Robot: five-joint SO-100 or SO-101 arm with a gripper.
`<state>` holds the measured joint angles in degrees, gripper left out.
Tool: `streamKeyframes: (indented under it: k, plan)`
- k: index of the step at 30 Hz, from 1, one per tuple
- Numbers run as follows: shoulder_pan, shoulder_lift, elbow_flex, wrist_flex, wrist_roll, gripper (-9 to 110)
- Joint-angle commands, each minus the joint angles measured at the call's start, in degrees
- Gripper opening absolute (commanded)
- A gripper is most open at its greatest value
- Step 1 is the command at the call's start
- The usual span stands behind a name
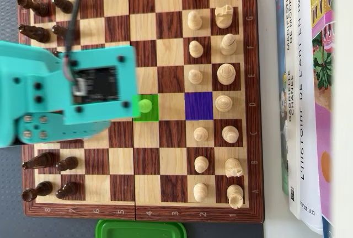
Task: Play chess
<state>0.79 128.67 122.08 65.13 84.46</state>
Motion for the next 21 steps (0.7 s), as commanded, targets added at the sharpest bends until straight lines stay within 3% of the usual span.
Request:
streamKeyframes:
  k: [1,12,21]
  plan:
    - [0.26,8.17,6.33,-6.42,0.35,14]
    - [-2.81,35.77,35.86,-42.89,0.62,14]
    - [-3.08,49.39,50.54,-74.88,2.46,14]
